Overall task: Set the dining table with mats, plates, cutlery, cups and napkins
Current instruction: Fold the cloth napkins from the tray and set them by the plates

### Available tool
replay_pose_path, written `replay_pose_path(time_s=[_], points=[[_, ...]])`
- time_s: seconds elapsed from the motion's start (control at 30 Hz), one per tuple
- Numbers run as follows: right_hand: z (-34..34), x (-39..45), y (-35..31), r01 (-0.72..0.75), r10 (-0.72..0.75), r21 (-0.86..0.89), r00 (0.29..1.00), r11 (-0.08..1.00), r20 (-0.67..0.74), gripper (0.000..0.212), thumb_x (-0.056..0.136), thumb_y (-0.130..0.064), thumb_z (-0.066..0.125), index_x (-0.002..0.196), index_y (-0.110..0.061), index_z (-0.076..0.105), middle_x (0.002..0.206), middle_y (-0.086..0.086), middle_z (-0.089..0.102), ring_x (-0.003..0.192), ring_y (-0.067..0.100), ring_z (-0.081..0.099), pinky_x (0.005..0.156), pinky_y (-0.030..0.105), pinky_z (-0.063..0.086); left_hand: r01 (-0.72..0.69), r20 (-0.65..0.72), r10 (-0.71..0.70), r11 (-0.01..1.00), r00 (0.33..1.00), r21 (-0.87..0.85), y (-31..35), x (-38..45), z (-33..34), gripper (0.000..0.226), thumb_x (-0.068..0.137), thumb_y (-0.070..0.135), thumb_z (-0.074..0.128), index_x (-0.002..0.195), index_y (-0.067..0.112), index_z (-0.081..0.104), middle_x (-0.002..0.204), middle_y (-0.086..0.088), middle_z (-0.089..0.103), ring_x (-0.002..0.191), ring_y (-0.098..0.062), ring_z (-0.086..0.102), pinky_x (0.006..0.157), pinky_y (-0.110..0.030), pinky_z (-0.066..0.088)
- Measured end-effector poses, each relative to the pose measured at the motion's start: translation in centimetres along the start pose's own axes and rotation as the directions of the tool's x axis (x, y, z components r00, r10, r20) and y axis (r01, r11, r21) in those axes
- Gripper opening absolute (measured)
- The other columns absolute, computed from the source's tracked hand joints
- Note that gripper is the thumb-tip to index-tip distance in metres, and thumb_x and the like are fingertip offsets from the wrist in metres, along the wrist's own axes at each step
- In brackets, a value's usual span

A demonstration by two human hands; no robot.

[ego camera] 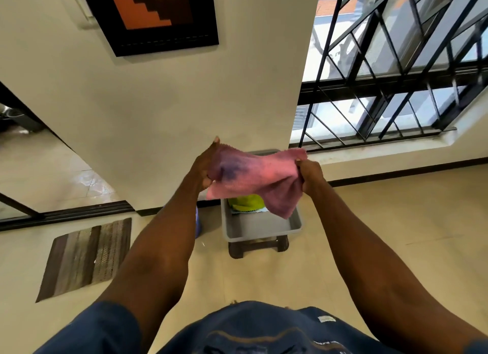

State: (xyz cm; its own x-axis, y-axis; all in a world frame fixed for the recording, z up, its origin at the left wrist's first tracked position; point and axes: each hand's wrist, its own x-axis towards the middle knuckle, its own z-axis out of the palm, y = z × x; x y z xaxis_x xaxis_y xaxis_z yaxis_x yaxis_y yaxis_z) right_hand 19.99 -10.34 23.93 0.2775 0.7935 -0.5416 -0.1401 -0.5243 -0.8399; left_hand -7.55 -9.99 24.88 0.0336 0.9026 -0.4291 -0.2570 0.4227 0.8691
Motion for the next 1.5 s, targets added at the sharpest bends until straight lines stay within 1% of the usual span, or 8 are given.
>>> replay_pose_path(time_s=[0.1, 0.3, 0.47, 0.63, 0.73, 0.97, 1.13, 1.5], points=[[0.0, 2.0, 1.5, -0.158, 0.156, 0.024, 0.985, 0.987, 0.078, 0.044, 0.091, -0.042, 0.050, 0.100, -0.002, 0.067, 0.098, 0.019, 0.072, 0.091, 0.028, 0.067, 0.085, 0.040, 0.055, 0.231, 0.098, -0.234, 0.972, 0.967, 0.036, -4.1, -0.9, -0.7, 0.038, 0.091, 0.046, 0.060, 0.106, 0.012, 0.068, 0.093, -0.007, 0.072, 0.082, -0.021, 0.069, 0.085, -0.039, 0.056], [-1.1, 0.9, 4.0, -0.314, 0.317, -0.065, 0.947, 0.947, 0.045, 0.030, 0.096, -0.028, 0.056, 0.077, -0.005, 0.058, 0.068, 0.012, 0.061, 0.066, 0.024, 0.054, 0.041, 0.023, 0.049, 0.422, 0.099, -0.429, 0.903, 0.898, 0.087, -8.4, -3.0, -1.9, 0.024, 0.094, 0.008, 0.053, 0.085, 0.003, 0.075, 0.069, -0.008, 0.072, 0.058, -0.014, 0.068, 0.055, -0.021, 0.055], [-2.2, 0.8, 3.8, -0.348, 0.356, -0.076, 0.919, 0.935, 0.169, 0.028, 0.093, -0.032, 0.057, 0.078, -0.010, 0.063, 0.071, 0.008, 0.061, 0.071, 0.021, 0.057, 0.067, 0.029, 0.047, 0.355, 0.084, -0.349, 0.932, 0.933, -0.072, -6.4, -2.2, -2.1, 0.026, 0.095, 0.027, 0.057, 0.089, 0.007, 0.072, 0.073, -0.007, 0.073, 0.063, -0.016, 0.069, 0.059, -0.024, 0.055], [-3.2, 3.6, 9.5, -0.353, 0.404, -0.269, 0.899, 0.896, 0.167, 0.052, 0.072, -0.044, 0.074, 0.108, -0.008, 0.067, 0.117, 0.015, 0.067, 0.106, 0.032, 0.063, 0.091, 0.043, 0.051, 0.470, 0.092, -0.497, 0.856, 0.863, 0.213, -9.3, -3.5, -3.1, 0.013, 0.094, 0.010, 0.059, 0.091, 0.010, 0.072, 0.065, -0.007, 0.071, 0.052, -0.013, 0.066, 0.049, -0.021, 0.052], [-3.2, 5.5, 11.9, -0.331, 0.374, -0.283, 0.921, 0.900, 0.110, 0.029, 0.072, -0.025, 0.074, 0.092, -0.005, 0.067, 0.112, 0.018, 0.063, 0.095, 0.031, 0.058, 0.082, 0.040, 0.049, 0.436, -0.005, -0.452, 0.857, 0.892, 0.276, -10.5, -2.6, -4.3, 0.016, 0.093, 0.007, 0.058, 0.094, 0.014, 0.073, 0.070, -0.005, 0.072, 0.066, -0.017, 0.063, 0.058, -0.026, 0.049], [-2.4, 1.2, 8.4, -0.127, 0.132, -0.043, 0.980, 0.991, 0.148, 0.053, 0.083, 0.008, 0.063, 0.127, -0.021, 0.053, 0.115, 0.015, 0.058, 0.102, 0.031, 0.056, 0.076, 0.044, 0.051, 0.232, -0.221, -0.208, 0.969, 0.953, 0.089, -11.1, -1.1, -5.2, 0.048, 0.085, -0.004, 0.065, 0.119, 0.027, 0.053, 0.101, -0.015, 0.065, 0.085, -0.028, 0.062, 0.055, -0.029, 0.051], [-1.8, 1.7, 8.3, -0.040, 0.048, -0.054, 0.988, 0.998, 0.150, 0.032, 0.081, 0.010, 0.064, 0.102, -0.015, 0.065, 0.109, 0.012, 0.061, 0.100, 0.026, 0.058, 0.066, 0.030, 0.049, 0.139, -0.265, -0.098, 0.980, 0.959, 0.141, -10.5, -0.5, -5.6, 0.038, 0.091, -0.004, 0.055, 0.126, 0.006, 0.062, 0.084, -0.008, 0.065, 0.059, -0.012, 0.052, 0.046, -0.018, 0.042], [-1.3, 2.6, 6.7, 0.086, -0.083, -0.068, 0.995, 0.994, 0.050, 0.008, 0.083, -0.002, 0.069, 0.089, -0.008, 0.071, 0.094, 0.010, 0.067, 0.095, 0.025, 0.062, 0.082, 0.036, 0.054, -0.031, -0.411, 0.118, 0.977, 0.904, 0.211, -8.5, 0.4, -5.9, 0.018, 0.082, 0.001, 0.072, 0.100, 0.005, 0.073, 0.080, -0.003, 0.069, 0.071, -0.014, 0.062, 0.062, -0.019, 0.049]])
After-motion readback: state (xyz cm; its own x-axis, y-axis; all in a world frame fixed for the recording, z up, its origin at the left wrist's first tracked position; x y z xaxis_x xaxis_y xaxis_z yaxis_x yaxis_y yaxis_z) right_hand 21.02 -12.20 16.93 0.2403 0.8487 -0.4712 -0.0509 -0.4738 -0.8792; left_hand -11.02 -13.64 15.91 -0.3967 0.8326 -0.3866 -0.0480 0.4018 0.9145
